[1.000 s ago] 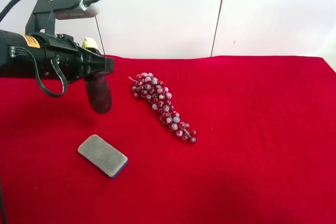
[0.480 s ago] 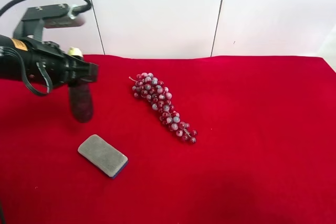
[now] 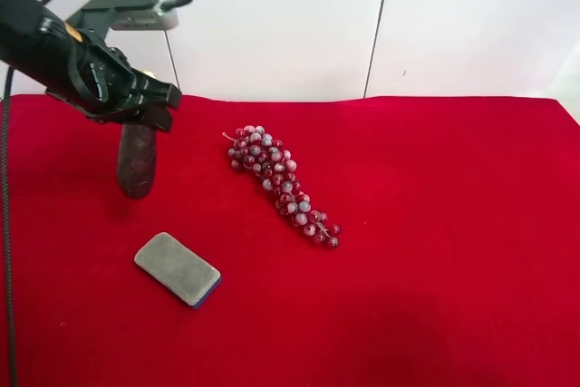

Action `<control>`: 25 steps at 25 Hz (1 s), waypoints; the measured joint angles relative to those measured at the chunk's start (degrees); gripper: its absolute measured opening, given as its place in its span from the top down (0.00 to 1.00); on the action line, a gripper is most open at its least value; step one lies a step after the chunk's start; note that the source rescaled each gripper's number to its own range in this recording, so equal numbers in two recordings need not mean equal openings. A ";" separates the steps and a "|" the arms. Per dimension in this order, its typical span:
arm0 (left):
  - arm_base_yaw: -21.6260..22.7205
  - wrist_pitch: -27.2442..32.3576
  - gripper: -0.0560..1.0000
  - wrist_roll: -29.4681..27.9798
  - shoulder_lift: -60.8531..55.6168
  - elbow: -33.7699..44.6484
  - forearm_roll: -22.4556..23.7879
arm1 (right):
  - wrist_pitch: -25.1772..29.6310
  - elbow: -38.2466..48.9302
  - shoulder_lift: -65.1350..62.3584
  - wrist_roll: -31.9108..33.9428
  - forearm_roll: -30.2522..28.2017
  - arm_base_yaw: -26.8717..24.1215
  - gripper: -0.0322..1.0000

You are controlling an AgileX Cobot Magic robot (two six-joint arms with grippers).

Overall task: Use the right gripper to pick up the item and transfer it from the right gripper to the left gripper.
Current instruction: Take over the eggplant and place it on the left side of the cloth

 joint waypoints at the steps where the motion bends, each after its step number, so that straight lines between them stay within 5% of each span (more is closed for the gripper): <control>1: 0.00 1.02 0.94 0.45 1.15 -1.02 0.00 | 0.00 0.00 0.00 0.00 0.00 0.00 0.00; 14: 0.00 6.03 0.94 3.31 16.07 -9.67 -0.78 | 0.00 0.00 0.00 0.00 -0.05 0.00 0.00; 25: 0.00 5.61 0.94 12.20 22.34 -15.25 -12.74 | 0.00 0.00 0.00 0.00 -0.05 0.00 0.00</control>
